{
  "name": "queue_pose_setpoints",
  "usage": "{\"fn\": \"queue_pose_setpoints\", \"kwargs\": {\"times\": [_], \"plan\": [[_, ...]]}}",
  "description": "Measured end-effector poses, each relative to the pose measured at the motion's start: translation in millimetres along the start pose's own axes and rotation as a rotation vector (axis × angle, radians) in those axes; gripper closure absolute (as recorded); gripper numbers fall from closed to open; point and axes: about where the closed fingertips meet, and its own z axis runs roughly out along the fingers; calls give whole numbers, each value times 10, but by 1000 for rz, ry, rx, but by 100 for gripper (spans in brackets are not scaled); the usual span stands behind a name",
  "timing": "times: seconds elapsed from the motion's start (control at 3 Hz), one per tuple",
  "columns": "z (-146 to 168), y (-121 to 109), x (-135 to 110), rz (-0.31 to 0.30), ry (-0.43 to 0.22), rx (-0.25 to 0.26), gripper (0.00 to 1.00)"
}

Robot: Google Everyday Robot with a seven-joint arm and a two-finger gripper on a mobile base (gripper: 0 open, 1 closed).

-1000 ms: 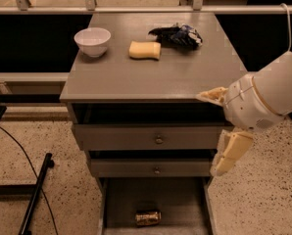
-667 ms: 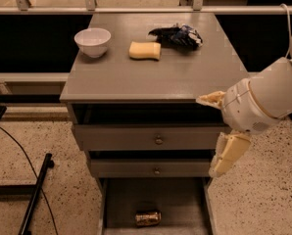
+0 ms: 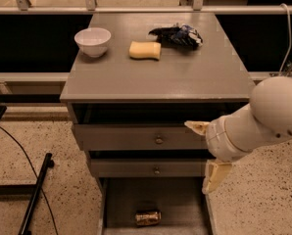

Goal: Pick orange can from bottom drawer and place on counter

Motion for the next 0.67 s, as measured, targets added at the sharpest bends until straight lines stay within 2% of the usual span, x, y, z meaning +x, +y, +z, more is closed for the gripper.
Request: {"fn": "queue_pose_setpoints", "kwargs": {"times": [0.33, 0.67], "plan": [[59, -52, 114, -16, 38, 28, 0], [128, -48, 150, -11, 45, 17, 0]]}}
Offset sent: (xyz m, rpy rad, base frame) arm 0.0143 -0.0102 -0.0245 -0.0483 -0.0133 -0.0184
